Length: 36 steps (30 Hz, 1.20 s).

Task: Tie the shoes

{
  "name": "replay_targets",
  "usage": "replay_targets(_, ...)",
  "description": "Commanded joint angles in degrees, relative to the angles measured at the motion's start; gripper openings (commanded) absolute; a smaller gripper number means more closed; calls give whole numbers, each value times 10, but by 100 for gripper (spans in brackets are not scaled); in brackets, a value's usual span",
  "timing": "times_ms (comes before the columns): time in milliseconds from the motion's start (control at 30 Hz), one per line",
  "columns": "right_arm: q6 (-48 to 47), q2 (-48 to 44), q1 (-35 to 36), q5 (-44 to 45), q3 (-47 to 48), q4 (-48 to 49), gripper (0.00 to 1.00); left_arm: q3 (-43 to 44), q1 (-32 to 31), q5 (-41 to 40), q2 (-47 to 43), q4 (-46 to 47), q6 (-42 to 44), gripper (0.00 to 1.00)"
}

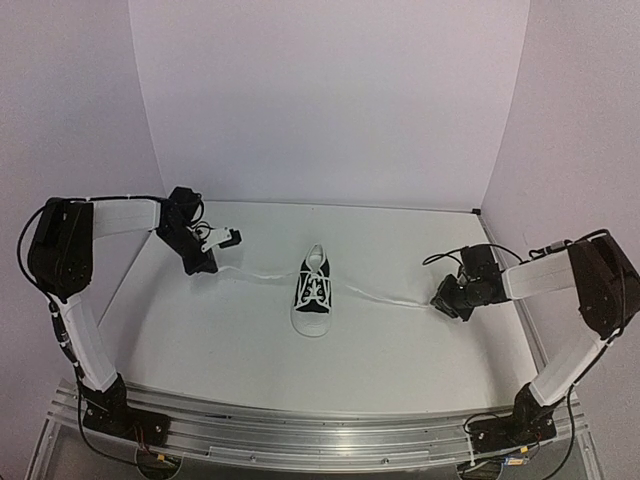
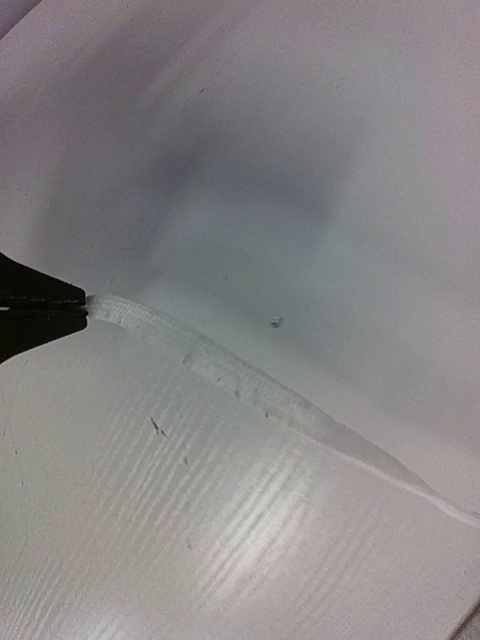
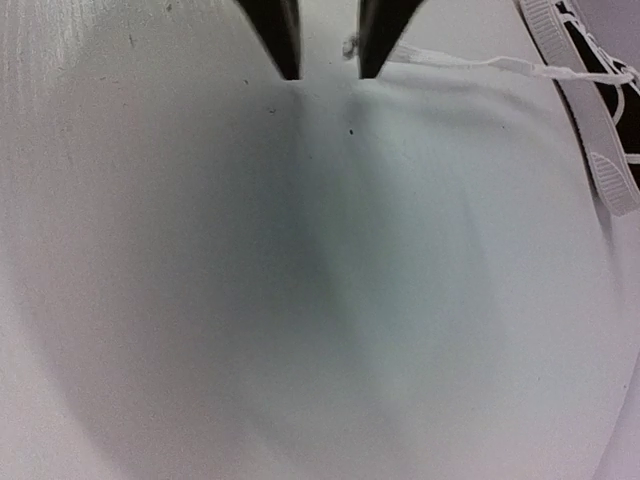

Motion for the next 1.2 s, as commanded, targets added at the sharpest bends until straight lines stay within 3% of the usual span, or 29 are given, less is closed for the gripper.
replay_targets(0, -21, -12, -1, -29, 34, -38, 42, 119, -29, 139, -51, -131, -71, 0)
replay_targets(100, -45, -28, 0, -30, 55, -78, 55, 162, -51, 202, -59, -196, -81, 0)
replay_targets(200, -96, -68, 5, -12, 83, -95, 85, 212, -65, 256, -59, -245, -101, 0)
replay_targets(333, -268, -85, 80, 3, 160, -86, 90, 305, -66, 326, -53, -294, -129, 0)
replay_targets(467, -441, -13, 179, -105, 267, -32, 87, 362, -67, 348, -57, -298, -160, 0)
replay_targets(633, -595, 125, 271, -228, 430, -9, 86, 359, -71, 355, -71, -277, -184, 0)
replay_targets(767, -616, 211, 291, -279, 507, 18, 87, 350, -74, 354, -78, -268, -190, 0)
replay_targets(900, -616, 256, 291, -270, 529, 27, 83, 349, -74, 348, -82, -263, -189, 0)
replay_targets(1067, -598, 286, 290, -246, 529, 54, 69, 351, -74, 349, -81, -267, -188, 0)
replay_targets(1167, -589, 293, 290, -238, 519, 70, 44, 347, -74, 346, -82, -268, -185, 0)
